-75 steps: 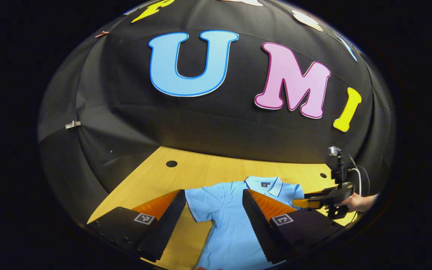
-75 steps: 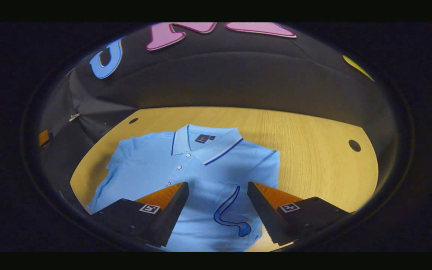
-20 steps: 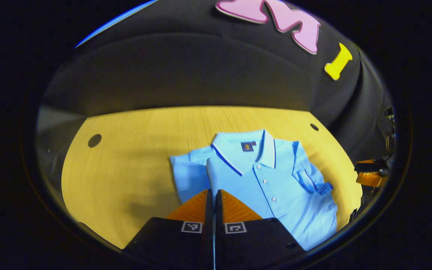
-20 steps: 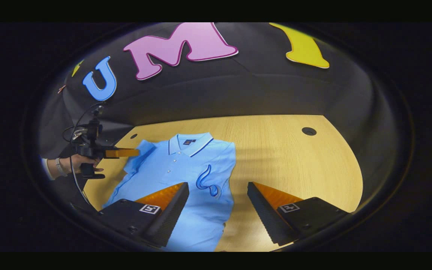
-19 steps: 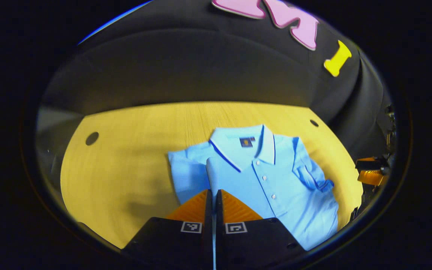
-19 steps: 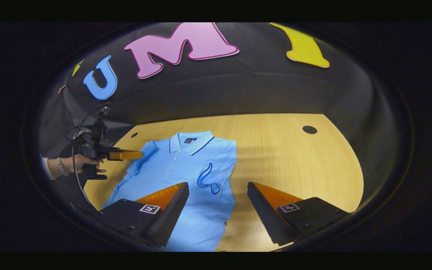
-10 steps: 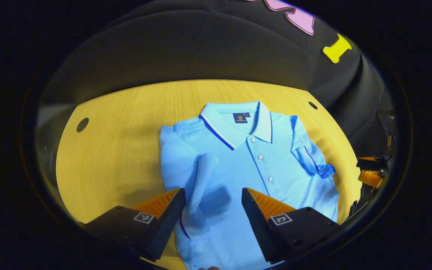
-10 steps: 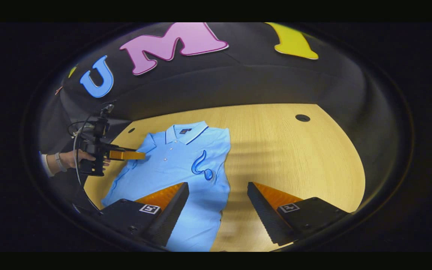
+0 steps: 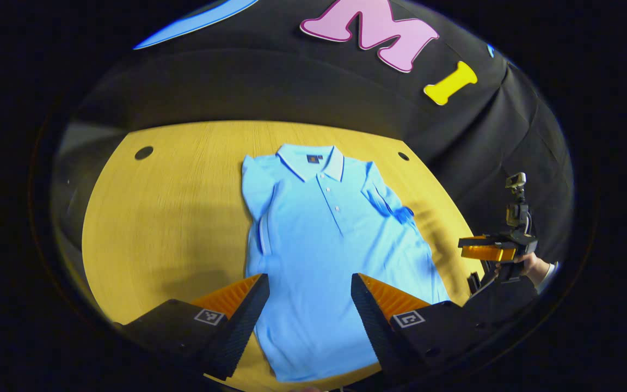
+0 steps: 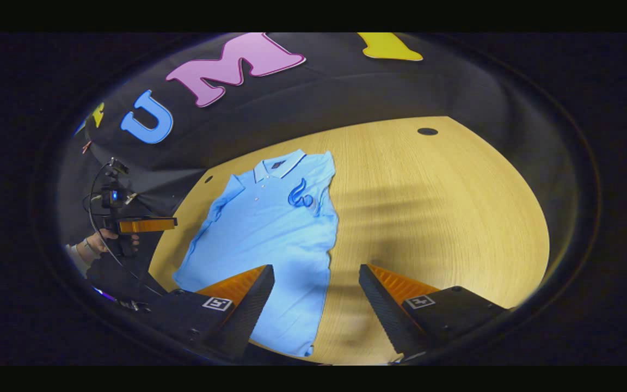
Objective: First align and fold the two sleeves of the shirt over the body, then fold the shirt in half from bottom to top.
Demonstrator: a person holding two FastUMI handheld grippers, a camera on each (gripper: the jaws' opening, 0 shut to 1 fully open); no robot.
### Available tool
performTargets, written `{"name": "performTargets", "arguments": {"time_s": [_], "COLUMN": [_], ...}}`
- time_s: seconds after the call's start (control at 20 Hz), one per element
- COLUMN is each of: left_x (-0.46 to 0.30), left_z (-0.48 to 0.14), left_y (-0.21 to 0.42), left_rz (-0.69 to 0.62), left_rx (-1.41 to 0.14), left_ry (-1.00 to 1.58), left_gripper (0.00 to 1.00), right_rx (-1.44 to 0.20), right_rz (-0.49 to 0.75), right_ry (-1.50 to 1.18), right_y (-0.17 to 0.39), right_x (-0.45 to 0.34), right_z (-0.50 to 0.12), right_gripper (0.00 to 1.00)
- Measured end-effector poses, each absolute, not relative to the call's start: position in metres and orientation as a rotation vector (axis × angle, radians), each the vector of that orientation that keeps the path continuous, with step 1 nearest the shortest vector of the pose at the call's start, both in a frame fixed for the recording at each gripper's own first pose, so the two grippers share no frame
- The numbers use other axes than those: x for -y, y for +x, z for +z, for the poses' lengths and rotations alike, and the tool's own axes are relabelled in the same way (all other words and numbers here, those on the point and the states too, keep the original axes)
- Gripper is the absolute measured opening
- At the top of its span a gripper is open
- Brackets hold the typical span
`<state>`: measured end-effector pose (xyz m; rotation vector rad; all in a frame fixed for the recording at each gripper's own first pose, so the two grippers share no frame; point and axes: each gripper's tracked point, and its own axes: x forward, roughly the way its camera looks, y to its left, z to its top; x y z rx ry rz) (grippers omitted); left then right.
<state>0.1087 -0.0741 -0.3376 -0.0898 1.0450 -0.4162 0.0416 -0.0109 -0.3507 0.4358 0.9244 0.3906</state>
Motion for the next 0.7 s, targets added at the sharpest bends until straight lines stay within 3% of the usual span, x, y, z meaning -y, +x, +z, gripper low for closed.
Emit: {"name": "performTargets", "arguments": {"time_s": [0.3,0.7], "left_x": [0.040,0.023], "left_z": [-0.365,-0.389], "left_y": [0.003,-0.051], "left_rz": [-0.404,-0.392], "left_rx": [-1.179,-1.278], "left_ry": [-0.148,-0.241], "left_gripper": [0.96,0.96], "right_rx": [-1.011,-1.130], "right_rz": [0.417,0.412], "right_ry": [0.480,0.594], "right_y": [-0.034,-0.105], "right_x": [-0.002,-0.012], "right_z": [-0.371,-0.393], "right_gripper": [0.98,0.98]}}
